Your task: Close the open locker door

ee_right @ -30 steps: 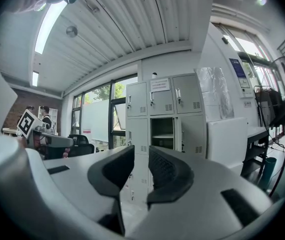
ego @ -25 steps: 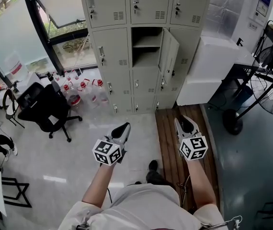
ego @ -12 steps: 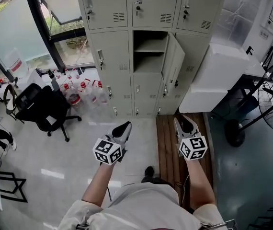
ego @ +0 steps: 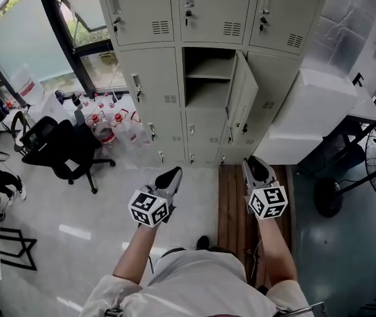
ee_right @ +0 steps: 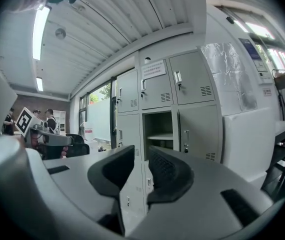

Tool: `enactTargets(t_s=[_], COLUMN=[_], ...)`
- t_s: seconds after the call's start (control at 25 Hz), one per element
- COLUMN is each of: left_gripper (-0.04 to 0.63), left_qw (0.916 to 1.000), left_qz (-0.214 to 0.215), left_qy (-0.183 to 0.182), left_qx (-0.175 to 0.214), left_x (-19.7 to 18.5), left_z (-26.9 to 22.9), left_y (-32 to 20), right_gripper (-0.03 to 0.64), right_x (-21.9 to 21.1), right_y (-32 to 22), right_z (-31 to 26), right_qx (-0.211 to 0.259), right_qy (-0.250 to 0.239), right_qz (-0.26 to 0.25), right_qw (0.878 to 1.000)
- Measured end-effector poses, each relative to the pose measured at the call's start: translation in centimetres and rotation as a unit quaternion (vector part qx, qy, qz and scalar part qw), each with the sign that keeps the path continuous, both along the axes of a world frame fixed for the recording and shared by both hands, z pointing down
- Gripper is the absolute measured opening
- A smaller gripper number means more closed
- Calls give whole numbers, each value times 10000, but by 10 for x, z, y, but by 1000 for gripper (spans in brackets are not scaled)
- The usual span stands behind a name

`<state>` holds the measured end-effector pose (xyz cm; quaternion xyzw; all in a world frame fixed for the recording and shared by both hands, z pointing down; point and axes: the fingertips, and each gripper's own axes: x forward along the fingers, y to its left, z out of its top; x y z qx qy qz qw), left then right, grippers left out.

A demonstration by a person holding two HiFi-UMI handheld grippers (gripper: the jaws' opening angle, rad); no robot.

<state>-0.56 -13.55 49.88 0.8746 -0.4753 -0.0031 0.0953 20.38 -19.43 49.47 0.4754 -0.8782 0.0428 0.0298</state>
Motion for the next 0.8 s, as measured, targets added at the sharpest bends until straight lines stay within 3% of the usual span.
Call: enactTargets(t_s=[0.44, 0.8], left_gripper=[15, 15], left_qw=[9997, 9999], left_qz=[-194, -84], left_qy=[34, 45], left_qx=[-131, -66], left_x=[13, 7], left_z=[10, 8], left_y=[-35, -71], right_gripper=[77, 77], right_x=[13, 11], right_y=[-48, -82], right_z=[7, 12], right_qx=[-14, -54], right_qy=[36, 120], right_qz=[-128, -5], right_qw=[9999, 9999])
